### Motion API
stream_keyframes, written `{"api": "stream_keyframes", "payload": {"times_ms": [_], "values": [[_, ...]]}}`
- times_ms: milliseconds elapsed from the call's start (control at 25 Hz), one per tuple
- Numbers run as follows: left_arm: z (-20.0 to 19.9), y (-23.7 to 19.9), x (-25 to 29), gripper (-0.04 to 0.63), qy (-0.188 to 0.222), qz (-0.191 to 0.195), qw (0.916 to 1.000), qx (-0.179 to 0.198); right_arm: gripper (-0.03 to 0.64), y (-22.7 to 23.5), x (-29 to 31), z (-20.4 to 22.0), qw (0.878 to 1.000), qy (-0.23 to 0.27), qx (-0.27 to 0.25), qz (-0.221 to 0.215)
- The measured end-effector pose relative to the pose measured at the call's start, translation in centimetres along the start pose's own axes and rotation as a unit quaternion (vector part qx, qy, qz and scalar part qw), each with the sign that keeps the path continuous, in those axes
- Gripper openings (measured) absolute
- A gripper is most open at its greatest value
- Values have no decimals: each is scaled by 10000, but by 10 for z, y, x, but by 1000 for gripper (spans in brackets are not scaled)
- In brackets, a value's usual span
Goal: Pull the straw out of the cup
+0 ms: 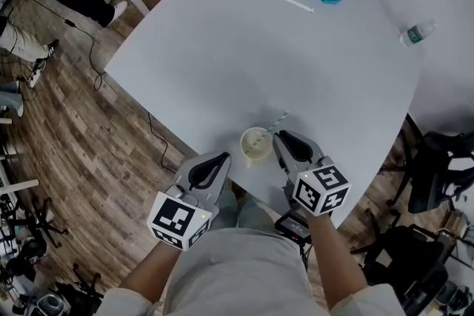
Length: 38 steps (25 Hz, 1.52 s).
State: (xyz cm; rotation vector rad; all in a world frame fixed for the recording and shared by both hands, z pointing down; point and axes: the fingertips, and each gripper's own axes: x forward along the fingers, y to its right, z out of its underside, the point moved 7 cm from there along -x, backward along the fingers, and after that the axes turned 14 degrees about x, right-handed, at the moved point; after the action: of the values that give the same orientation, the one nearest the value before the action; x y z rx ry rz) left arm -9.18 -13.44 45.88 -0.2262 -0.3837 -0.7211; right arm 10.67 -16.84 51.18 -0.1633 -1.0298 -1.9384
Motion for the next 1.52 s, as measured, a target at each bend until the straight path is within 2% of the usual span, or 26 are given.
{"api": "stream_keyframes", "payload": {"times_ms": [760,1160,1520], "values": [[13,-8,-1,18,-188,-122,9996,-170,91,11,30,4,9996,-146,208,-99],[16,-12,-5,18,-234,-207,9992,-243,29,7,34,1,9991,-77,307,-278],[15,-11,-6,18,-196,-231,9992,-276,26,3,28,-2,9985,6,378,-397]]}}
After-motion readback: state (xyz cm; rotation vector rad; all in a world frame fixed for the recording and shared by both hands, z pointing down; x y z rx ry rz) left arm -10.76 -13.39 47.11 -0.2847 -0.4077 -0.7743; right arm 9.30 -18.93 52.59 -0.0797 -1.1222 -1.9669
